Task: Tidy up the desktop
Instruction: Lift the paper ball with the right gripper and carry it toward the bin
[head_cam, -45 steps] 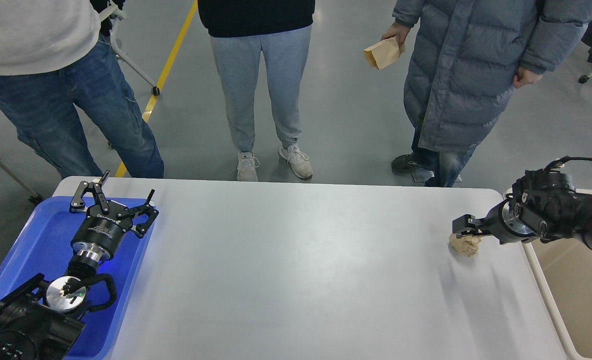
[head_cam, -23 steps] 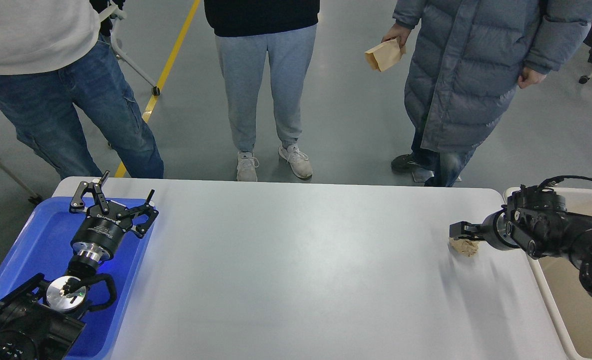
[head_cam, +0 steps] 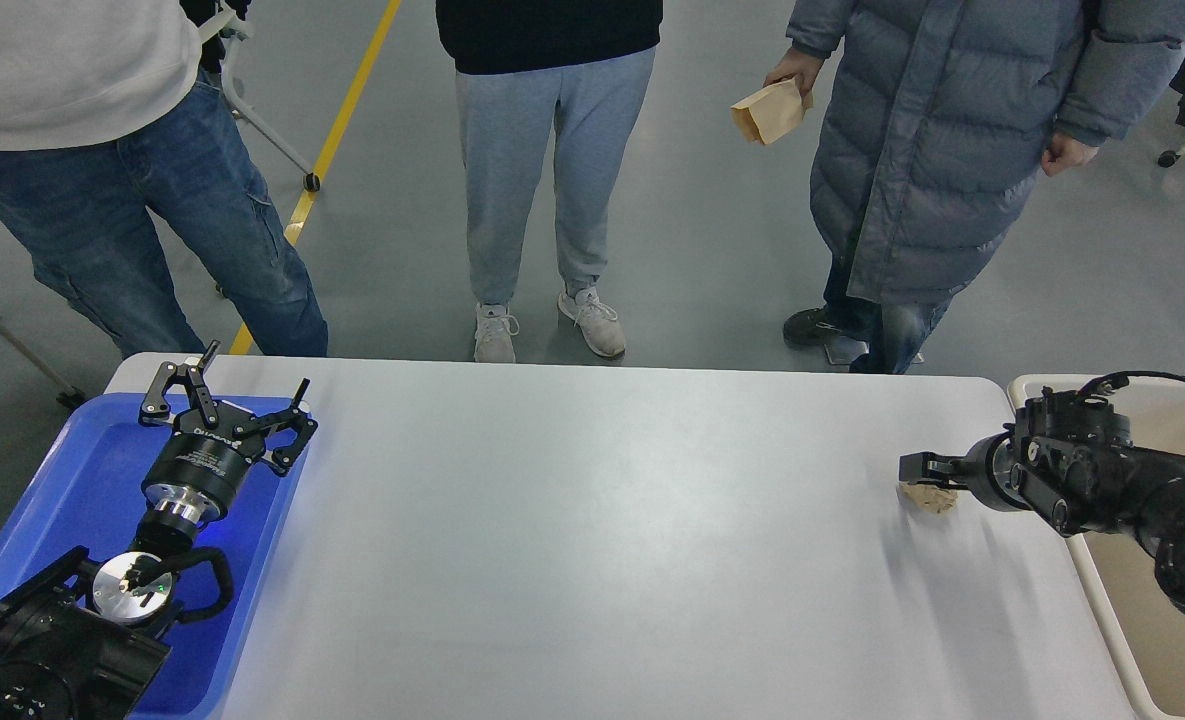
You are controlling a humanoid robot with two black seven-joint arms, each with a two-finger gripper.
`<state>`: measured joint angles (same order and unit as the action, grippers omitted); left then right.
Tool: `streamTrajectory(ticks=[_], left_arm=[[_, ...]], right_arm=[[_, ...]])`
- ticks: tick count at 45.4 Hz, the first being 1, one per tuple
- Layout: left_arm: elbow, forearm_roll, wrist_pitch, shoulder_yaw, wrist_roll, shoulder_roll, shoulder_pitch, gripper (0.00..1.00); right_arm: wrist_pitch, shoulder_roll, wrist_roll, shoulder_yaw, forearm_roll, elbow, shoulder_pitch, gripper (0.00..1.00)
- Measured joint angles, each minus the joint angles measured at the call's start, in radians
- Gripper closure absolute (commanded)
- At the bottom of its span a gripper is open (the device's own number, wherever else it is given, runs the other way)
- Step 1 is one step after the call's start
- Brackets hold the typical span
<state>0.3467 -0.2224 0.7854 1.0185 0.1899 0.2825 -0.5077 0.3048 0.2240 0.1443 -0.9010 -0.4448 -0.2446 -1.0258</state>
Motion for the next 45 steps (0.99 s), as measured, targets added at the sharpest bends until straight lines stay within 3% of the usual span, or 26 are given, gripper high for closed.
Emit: streamTrajectory(ticks=[17, 25, 31, 40, 45], left_arm=[[0.0, 0.0, 0.0, 0.0, 0.001, 0.0, 0.0, 0.0], [0.0, 0.0, 0.0, 0.0, 0.001, 0.0, 0.0, 0.0], [0.0, 0.0, 0.0, 0.0, 0.0, 0.0, 0.0, 0.0], [0.0, 0.0, 0.0, 0.0, 0.0, 0.0, 0.0, 0.0], [0.0, 0.0, 0.0, 0.0, 0.0, 0.0, 0.0, 0.0]], right_arm=[[-0.043, -0.022, 0.001, 0.024, 0.0, 0.001, 0.018, 0.0], [-0.056, -0.025, 0.001, 0.026, -0.001, 0.001, 0.028, 0.05], [-0.083, -0.027, 0.002, 0.026, -0.003, 0.001, 0.036, 0.24], [-0.111, -0.028, 0.003, 0.023, -0.011, 0.0, 0.046, 0.7], [-0.115, -0.028, 0.004, 0.022, -0.013, -0.001, 0.049, 0.82]])
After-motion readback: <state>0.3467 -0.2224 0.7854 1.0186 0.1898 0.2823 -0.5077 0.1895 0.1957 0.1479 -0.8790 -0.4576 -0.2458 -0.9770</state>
